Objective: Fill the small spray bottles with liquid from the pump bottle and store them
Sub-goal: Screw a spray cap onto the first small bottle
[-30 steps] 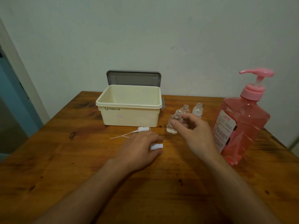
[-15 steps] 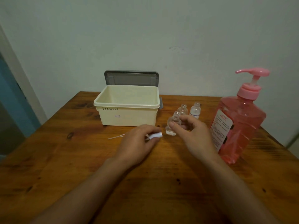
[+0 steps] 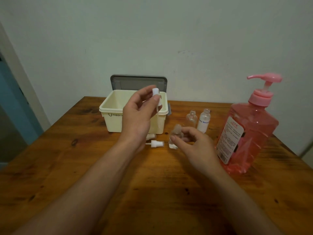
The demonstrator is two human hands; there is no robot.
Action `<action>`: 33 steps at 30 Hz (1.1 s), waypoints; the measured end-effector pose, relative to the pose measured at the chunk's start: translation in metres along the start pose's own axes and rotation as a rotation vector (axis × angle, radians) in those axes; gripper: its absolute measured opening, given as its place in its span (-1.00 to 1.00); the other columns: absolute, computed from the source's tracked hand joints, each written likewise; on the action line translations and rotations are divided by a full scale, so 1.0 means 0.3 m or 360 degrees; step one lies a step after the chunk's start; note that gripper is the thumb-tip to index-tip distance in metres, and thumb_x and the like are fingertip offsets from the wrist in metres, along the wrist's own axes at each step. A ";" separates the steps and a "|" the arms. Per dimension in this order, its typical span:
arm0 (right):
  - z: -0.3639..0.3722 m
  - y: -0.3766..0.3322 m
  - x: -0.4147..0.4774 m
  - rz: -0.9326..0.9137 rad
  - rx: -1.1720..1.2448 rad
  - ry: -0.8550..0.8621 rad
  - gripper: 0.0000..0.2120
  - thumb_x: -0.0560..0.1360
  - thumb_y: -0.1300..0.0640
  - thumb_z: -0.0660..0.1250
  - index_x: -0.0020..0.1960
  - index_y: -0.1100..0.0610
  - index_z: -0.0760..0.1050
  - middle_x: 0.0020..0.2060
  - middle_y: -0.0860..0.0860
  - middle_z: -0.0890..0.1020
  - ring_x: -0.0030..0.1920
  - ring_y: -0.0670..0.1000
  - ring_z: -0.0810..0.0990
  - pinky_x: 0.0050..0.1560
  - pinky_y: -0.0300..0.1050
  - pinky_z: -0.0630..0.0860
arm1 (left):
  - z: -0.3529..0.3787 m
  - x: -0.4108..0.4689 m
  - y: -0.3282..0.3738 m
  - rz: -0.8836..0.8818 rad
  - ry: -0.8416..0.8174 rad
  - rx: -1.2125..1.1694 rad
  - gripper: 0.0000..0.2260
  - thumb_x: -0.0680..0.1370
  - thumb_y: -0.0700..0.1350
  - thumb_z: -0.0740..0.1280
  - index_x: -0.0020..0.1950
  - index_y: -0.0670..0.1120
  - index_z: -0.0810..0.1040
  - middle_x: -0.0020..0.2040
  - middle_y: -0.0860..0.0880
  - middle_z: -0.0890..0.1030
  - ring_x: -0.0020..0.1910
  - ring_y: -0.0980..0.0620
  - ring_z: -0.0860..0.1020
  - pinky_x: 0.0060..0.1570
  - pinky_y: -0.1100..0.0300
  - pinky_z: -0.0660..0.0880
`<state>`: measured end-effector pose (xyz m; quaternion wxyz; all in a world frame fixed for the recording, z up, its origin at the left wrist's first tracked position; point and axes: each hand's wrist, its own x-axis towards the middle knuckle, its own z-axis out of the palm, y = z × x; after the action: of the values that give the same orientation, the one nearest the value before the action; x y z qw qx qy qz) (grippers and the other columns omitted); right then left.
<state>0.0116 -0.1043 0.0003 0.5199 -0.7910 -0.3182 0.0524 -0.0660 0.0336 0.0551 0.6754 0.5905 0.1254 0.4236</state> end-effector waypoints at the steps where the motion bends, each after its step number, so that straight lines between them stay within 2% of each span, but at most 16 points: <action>1: 0.005 -0.001 -0.002 -0.0004 -0.0013 -0.0001 -0.75 0.47 -0.02 0.43 0.14 -0.09 0.56 -0.11 -0.16 0.63 -0.07 -0.21 0.57 -0.10 -0.29 0.46 | 0.004 0.002 0.007 -0.0020 0.0004 -0.0086 -0.79 0.56 -0.18 0.35 0.17 0.02 0.59 0.03 0.05 0.66 0.06 0.12 0.64 0.05 0.18 0.60; 4: 0.014 -0.003 -0.008 -0.0006 -0.0038 -0.0027 -0.72 0.47 -0.02 0.43 0.18 -0.06 0.57 -0.14 -0.18 0.62 -0.10 -0.25 0.55 -0.14 -0.35 0.39 | 0.014 0.006 0.023 -0.0051 -0.0024 -0.0290 -0.81 0.56 -0.23 0.34 0.15 -0.03 0.58 0.00 0.03 0.67 0.01 0.14 0.65 0.03 0.19 0.60; 8: 0.027 -0.009 -0.014 -0.0043 -0.0054 -0.0043 -0.74 0.47 0.00 0.44 0.15 -0.06 0.57 -0.17 -0.22 0.60 -0.11 -0.39 0.50 -0.16 -0.37 0.39 | 0.031 -0.006 0.017 -0.0066 -0.0086 -0.0300 -0.80 0.56 -0.24 0.34 0.16 -0.06 0.58 -0.02 0.03 0.67 0.01 0.13 0.65 0.05 0.15 0.61; 16: 0.034 -0.018 -0.020 -0.0118 -0.0024 -0.0040 -0.78 0.46 0.01 0.45 0.10 -0.06 0.59 -0.18 -0.23 0.62 -0.11 -0.35 0.54 -0.15 -0.34 0.45 | 0.034 -0.031 -0.031 -0.0085 -0.0228 -0.0056 -0.77 0.57 -0.21 0.35 0.21 -0.05 0.58 0.10 -0.08 0.64 0.10 -0.01 0.63 0.07 0.12 0.60; 21: 0.027 -0.012 -0.019 -0.0134 -0.0022 -0.0040 -0.79 0.47 0.01 0.45 0.09 -0.09 0.57 -0.18 -0.24 0.60 -0.11 -0.36 0.52 -0.13 -0.30 0.46 | 0.021 -0.045 -0.053 -0.0080 -0.0316 0.0060 -0.77 0.56 -0.21 0.35 0.21 -0.06 0.58 0.11 -0.06 0.63 0.08 0.08 0.63 0.08 0.19 0.59; 25: 0.025 -0.009 -0.015 -0.0155 -0.0032 -0.0012 -0.80 0.46 0.00 0.46 0.07 -0.09 0.56 -0.19 -0.22 0.60 -0.12 -0.33 0.53 -0.13 -0.25 0.51 | 0.012 -0.054 -0.073 -0.0090 -0.0410 0.0168 -0.76 0.56 -0.20 0.35 0.22 -0.06 0.57 0.10 -0.01 0.65 0.06 0.17 0.63 0.00 0.31 0.57; 29: 0.021 -0.015 -0.013 -0.0172 -0.0022 -0.0021 -0.82 0.46 0.01 0.45 0.04 -0.10 0.53 -0.20 -0.21 0.59 -0.12 -0.33 0.53 -0.14 -0.26 0.50 | 0.001 -0.059 -0.092 -0.0092 -0.0478 0.0261 -0.76 0.56 -0.20 0.34 0.23 -0.06 0.56 0.15 -0.03 0.63 0.11 0.13 0.62 0.02 0.26 0.58; 33: 0.015 -0.014 -0.006 -0.0194 0.0009 -0.0020 -0.83 0.46 0.03 0.46 0.02 -0.10 0.55 -0.21 -0.19 0.62 -0.14 -0.30 0.55 -0.13 -0.25 0.52 | -0.010 -0.063 -0.101 -0.0095 -0.0511 0.0284 -0.75 0.57 -0.21 0.33 0.24 -0.07 0.56 0.15 -0.03 0.63 0.07 0.19 0.62 -0.10 0.35 0.55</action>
<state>0.0064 -0.1008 0.0014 0.5225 -0.7683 -0.3688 0.0266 -0.0667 0.0238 0.0207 0.6440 0.7040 0.0706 0.2909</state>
